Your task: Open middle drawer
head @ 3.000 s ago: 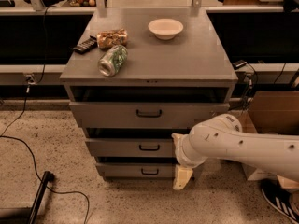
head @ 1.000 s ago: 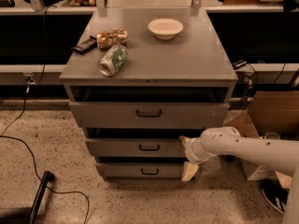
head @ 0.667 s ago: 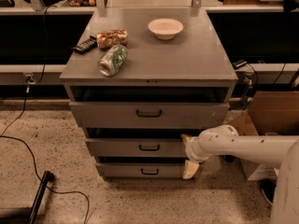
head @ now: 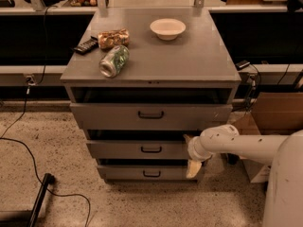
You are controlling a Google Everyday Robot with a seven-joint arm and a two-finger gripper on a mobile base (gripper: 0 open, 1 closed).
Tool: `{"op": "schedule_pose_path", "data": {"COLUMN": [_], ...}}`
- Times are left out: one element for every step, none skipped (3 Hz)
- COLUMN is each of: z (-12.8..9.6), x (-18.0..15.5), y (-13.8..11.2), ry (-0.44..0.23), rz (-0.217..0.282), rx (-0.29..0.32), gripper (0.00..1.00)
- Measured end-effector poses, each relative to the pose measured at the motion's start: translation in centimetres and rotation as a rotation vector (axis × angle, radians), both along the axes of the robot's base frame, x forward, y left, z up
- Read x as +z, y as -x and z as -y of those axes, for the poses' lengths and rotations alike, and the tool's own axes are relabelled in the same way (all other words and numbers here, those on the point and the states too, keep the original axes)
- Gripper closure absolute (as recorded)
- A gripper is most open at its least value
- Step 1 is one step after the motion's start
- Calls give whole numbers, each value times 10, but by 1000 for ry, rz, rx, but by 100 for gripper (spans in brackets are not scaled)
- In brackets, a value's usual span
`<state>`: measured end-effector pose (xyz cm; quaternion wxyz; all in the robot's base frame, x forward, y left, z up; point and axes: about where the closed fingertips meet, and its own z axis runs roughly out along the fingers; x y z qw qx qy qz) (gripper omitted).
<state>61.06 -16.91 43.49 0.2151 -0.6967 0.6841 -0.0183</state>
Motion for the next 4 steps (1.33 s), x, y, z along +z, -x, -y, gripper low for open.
{"op": "schedule_pose_path", "data": {"z": [1,0,0,2], "x": [-6,-9,-9,-11], "y": [-7,-11,-10,6], "ry": [6,13,13,-13], "rz": [-5,-11,-12,-40], "rx": [11,15,16,28], "gripper": [18,22,22,21]}}
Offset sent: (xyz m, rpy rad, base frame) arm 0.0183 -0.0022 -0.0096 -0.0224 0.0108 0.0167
